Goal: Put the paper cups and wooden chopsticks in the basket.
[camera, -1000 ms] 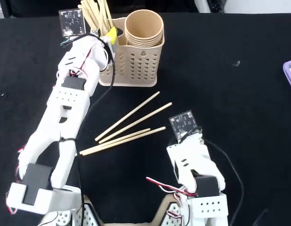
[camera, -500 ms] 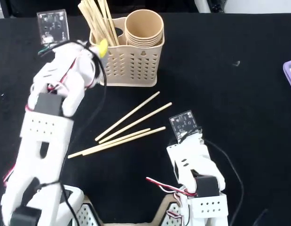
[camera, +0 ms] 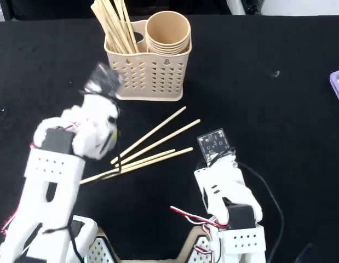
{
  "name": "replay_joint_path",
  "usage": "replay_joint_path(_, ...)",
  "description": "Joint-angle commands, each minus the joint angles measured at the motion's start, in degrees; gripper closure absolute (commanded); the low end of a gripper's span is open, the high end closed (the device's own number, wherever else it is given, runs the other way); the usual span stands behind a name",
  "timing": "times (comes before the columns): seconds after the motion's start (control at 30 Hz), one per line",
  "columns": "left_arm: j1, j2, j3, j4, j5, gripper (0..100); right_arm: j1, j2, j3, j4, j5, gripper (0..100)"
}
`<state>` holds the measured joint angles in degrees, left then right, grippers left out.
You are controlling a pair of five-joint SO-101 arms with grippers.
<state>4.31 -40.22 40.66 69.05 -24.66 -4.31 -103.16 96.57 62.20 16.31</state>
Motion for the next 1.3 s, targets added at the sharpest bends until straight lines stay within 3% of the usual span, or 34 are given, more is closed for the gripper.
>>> replay_joint_path(0.0, -0.5, 5.1, 7.5, -2.7, -9.4, 82, 0.9, -5.4, -1.2, -1.2, -0.2, 98.6)
replay_joint_path(0.17, -0.6, 17.7, 8.7, -3.3, -20.3, 82, 0.9, -5.4, -1.1, -1.2, -0.2, 98.6)
replay_joint_path(0.3, -0.7, 26.5, 5.2, -3.0, -24.0, 82, 0.9, -5.4, -1.0, -1.2, -0.2, 98.6)
replay_joint_path(0.57, -0.7, 36.1, -0.8, -4.5, -24.0, 83, 0.9, -5.4, -1.2, -1.1, -0.2, 98.6)
replay_joint_path(1.0, -1.4, 31.1, -6.6, 5.9, -23.2, 82, 0.9, -5.4, -0.9, -1.2, -0.2, 98.6)
replay_joint_path(1.17, -1.5, 30.5, -6.7, 6.0, -23.4, 74, 0.9, -5.4, -0.8, -1.2, -0.2, 98.6)
replay_joint_path(1.27, -1.0, 32.6, -5.8, 3.7, -24.3, 76, 0.9, -5.4, -0.8, -1.2, -0.2, 98.6)
